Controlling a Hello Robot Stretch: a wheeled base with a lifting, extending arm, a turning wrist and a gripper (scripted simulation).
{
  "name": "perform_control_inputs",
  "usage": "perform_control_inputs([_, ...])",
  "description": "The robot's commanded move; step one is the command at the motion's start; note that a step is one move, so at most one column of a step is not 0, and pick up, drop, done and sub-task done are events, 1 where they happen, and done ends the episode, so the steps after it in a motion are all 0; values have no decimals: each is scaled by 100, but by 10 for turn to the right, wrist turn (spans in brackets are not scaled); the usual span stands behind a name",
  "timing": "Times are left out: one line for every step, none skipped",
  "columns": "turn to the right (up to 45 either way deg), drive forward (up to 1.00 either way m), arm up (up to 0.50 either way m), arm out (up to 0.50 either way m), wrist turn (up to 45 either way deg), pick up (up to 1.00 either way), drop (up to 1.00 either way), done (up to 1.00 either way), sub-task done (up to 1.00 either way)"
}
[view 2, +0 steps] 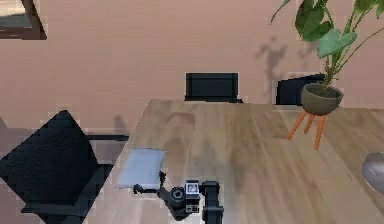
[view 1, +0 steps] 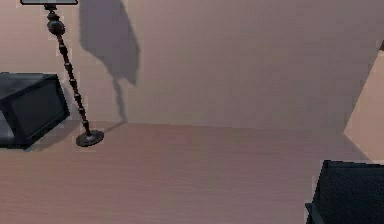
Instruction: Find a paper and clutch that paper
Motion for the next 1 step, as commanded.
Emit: perform_control_inputs([0, 0, 10, 0, 0, 0, 0, 0, 0])
